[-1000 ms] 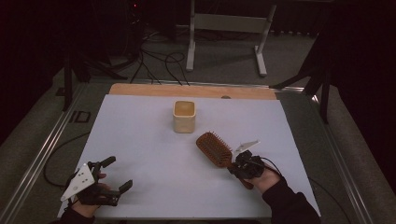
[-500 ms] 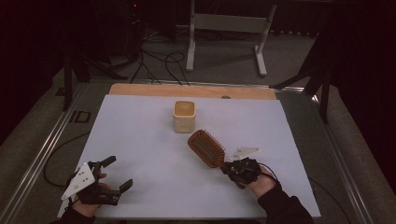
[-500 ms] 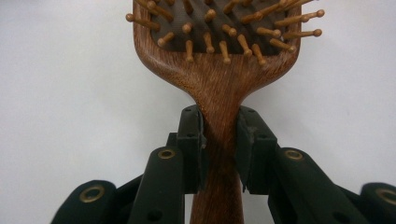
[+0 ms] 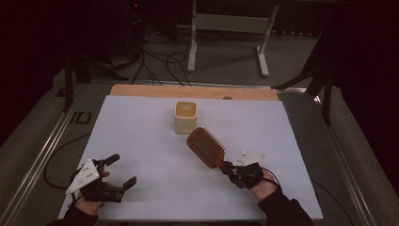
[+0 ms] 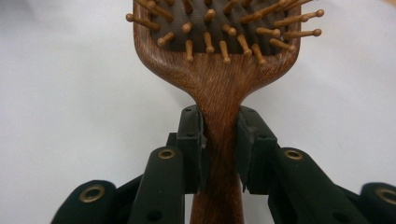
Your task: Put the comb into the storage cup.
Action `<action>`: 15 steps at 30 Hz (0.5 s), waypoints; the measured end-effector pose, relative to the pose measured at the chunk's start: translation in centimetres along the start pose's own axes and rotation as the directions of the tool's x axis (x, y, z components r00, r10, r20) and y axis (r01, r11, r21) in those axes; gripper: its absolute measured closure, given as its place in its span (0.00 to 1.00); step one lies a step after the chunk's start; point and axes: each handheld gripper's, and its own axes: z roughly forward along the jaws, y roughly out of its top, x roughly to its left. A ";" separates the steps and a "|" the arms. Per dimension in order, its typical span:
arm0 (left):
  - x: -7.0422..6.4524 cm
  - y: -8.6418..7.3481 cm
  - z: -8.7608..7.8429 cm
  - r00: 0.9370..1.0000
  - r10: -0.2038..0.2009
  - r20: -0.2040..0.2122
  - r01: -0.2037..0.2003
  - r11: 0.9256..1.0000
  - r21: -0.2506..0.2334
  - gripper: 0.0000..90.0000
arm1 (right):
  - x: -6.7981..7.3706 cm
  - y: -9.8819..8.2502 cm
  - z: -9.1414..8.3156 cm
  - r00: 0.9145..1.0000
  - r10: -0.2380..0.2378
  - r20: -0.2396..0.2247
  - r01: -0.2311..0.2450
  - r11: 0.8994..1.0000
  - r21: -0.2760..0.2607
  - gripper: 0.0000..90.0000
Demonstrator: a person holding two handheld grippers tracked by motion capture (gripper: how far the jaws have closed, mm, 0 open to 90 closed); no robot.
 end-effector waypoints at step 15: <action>0.6 4.7 1.7 0.993 -0.091 0.079 0.092 0.996 -0.010 0.00 | 0.1 0.0 -0.9 0.999 -0.003 0.049 0.006 0.998 -0.069 0.82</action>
